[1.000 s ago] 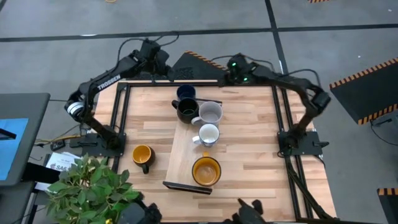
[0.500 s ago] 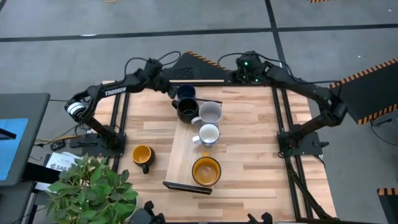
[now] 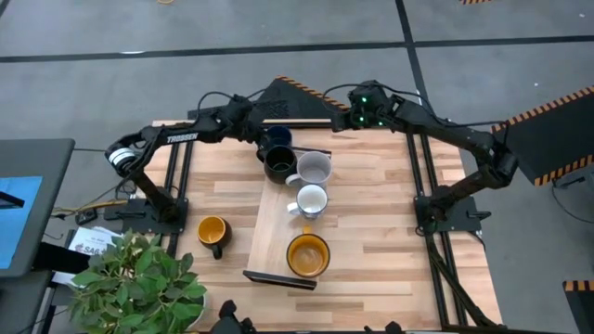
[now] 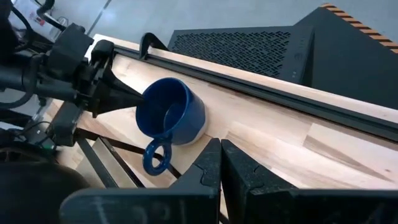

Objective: Place coffee mugs
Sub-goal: Put the blue mug on the shelf

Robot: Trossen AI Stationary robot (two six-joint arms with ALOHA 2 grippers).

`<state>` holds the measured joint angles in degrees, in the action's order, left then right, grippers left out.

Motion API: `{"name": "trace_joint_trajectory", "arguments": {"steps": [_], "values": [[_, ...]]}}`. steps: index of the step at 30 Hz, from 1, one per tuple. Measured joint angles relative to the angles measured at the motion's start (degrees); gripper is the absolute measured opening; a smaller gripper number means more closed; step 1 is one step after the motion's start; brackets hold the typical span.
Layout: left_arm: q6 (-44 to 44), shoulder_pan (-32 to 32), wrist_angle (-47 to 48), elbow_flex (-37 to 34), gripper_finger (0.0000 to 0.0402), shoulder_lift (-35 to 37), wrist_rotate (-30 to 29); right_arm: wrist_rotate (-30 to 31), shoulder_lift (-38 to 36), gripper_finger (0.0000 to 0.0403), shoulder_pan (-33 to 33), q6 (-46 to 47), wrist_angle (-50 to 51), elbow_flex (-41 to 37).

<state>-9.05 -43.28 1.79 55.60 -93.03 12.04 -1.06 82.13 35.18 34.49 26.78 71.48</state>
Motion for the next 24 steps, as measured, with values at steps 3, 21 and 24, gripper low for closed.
{"name": "trace_joint_trajectory", "arguments": {"steps": [3,21,24], "values": [[0.7,0.1,1.9,0.0,0.0,0.0,-0.4,0.0,0.0,0.0024,0.0,-0.3,0.0,0.0],[5.2,-0.4,15.7,0.0,0.0,5.5,-6.9,-0.3,0.0,0.0024,-0.1,-3.7,0.0,0.0],[6.2,-0.8,17.3,0.0,0.0,6.7,-8.2,-0.3,0.0,0.0024,-0.1,-3.8,0.0,0.0]]}}
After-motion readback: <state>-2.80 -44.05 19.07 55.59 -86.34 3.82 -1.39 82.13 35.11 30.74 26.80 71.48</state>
